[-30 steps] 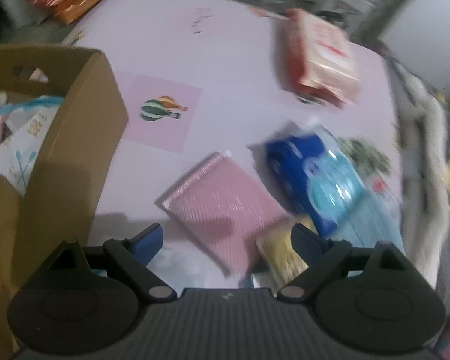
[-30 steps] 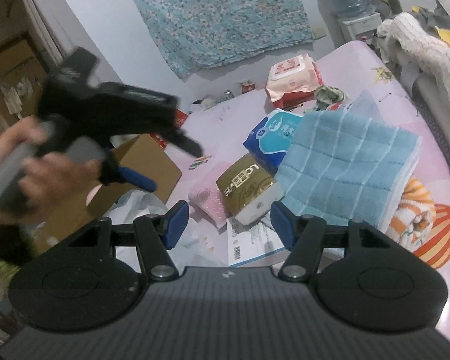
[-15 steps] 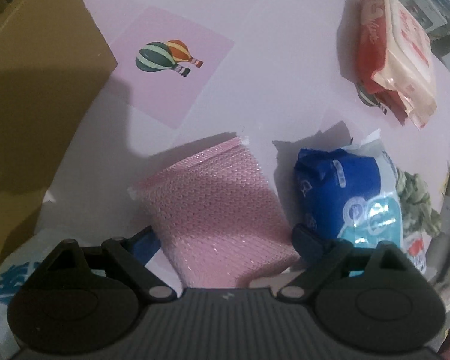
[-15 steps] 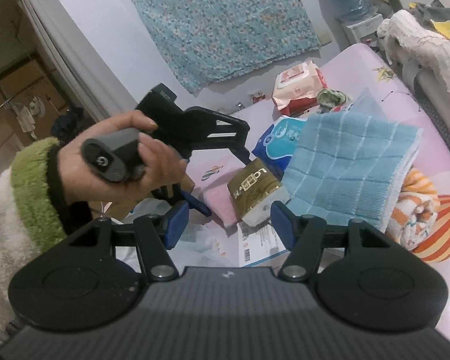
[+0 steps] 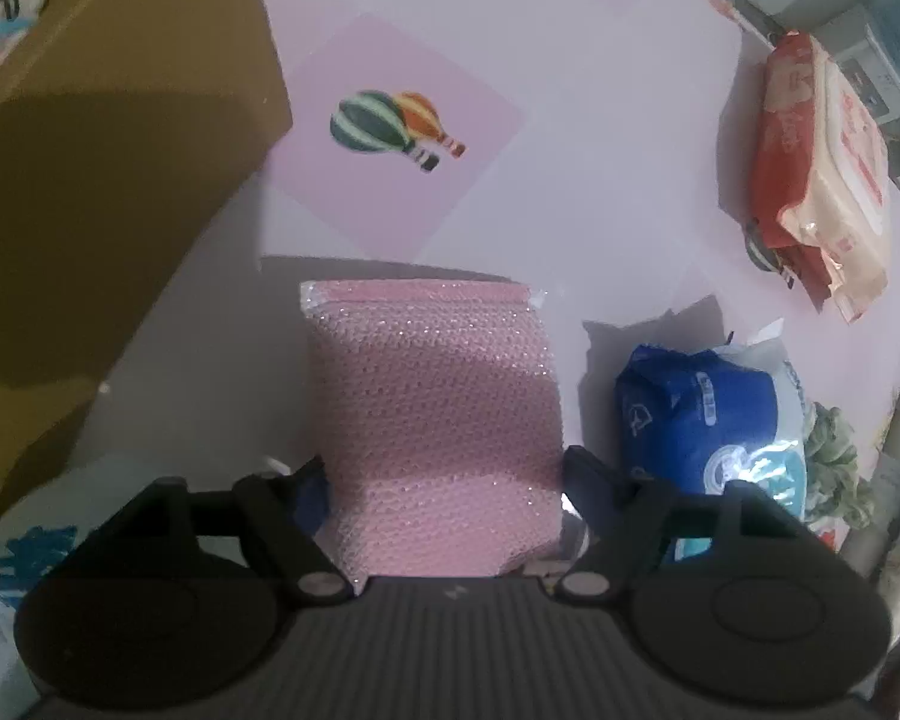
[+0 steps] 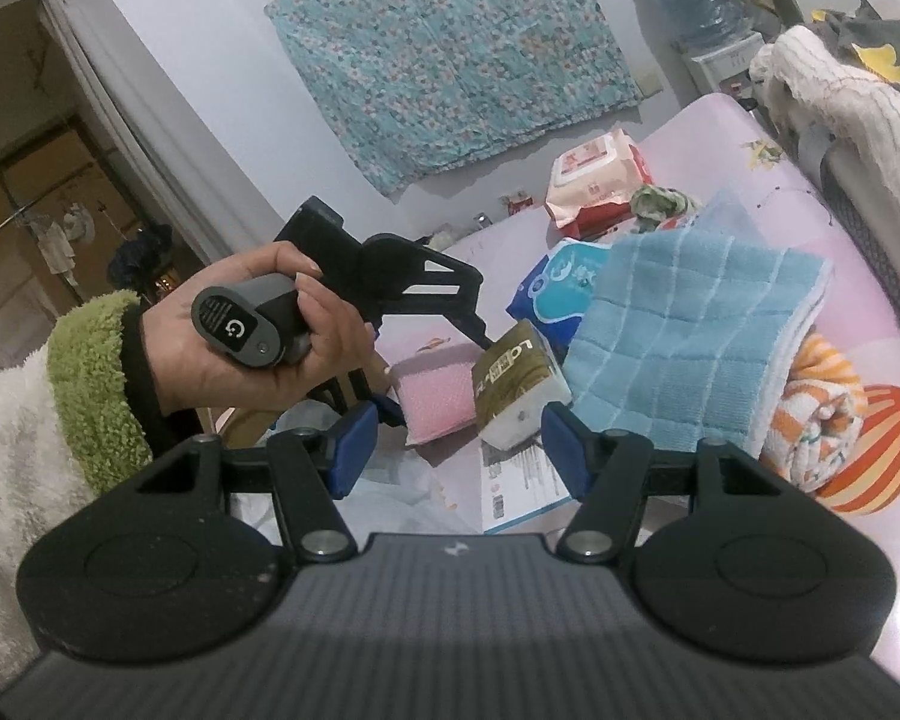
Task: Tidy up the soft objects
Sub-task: 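Grasp the pink bubble mailer with the left gripper and lift it, then carry the pink mailer with the left gripper into the box and release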
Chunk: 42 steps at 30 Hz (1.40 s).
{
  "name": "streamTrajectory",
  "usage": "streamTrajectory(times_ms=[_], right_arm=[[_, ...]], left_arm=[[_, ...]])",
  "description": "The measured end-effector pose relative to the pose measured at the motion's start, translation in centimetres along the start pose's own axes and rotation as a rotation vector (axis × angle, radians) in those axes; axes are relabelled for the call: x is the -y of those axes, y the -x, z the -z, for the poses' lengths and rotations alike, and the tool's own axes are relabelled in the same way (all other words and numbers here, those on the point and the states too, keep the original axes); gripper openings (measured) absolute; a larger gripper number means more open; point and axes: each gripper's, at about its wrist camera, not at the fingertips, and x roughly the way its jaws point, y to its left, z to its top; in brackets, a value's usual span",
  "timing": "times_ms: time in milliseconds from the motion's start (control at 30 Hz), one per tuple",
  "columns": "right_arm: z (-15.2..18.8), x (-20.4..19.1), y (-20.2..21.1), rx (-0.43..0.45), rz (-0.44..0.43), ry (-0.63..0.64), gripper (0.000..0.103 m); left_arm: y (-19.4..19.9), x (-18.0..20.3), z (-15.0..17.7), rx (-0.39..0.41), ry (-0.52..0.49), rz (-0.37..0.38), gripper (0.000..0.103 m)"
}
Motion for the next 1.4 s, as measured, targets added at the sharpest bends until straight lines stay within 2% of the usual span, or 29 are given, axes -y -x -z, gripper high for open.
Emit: streamTrajectory(times_ms=[133,267,533,700,867,1000,1067,1133,1200,1300,1400], right_arm=[[0.1,0.2,0.1,-0.001,0.01,-0.01,0.061],[0.0,0.3,0.3,-0.001,0.026,-0.009,0.061],[-0.2,-1.4,1.5,0.008,0.044,0.027,0.061],[-0.2,-3.5,2.4,0.014,0.028,0.066,0.061],[0.3,-5.4,2.6,-0.013,0.01,0.083,0.061],[1.0,-6.9,2.1,-0.055,0.003,0.094,0.061],[1.4,-7.7,1.6,-0.082,-0.001,0.093,0.061],[1.9,-8.3,1.3,-0.101,0.003,0.092,0.061],[2.4,-9.0,0.8,-0.117,0.015,0.093,0.061],[3.4,-9.8,0.9,-0.136,0.032,0.087,0.061],[4.2,-10.6,1.5,-0.145,0.056,0.089,0.061]], left_arm=[[0.8,0.2,0.5,0.051,-0.028,0.01,0.07],[2.8,0.2,0.7,0.093,-0.045,0.061,0.068],[10.8,-1.9,3.5,0.144,-0.138,0.259,0.068],[18.4,-6.4,6.0,0.263,-0.215,0.382,0.069],[25.3,-14.1,7.4,0.438,-0.208,0.428,0.069],[27.8,-19.7,7.2,0.568,-0.163,0.381,0.07],[27.5,-21.8,6.4,0.589,-0.143,0.343,0.07],[26.4,-22.8,5.2,0.578,-0.155,0.315,0.07],[24.4,-22.8,3.7,0.56,-0.197,0.256,0.07],[20.9,-21.5,1.4,0.53,-0.279,0.156,0.07],[17.6,-19.7,-1.0,0.48,-0.369,0.105,0.07]])
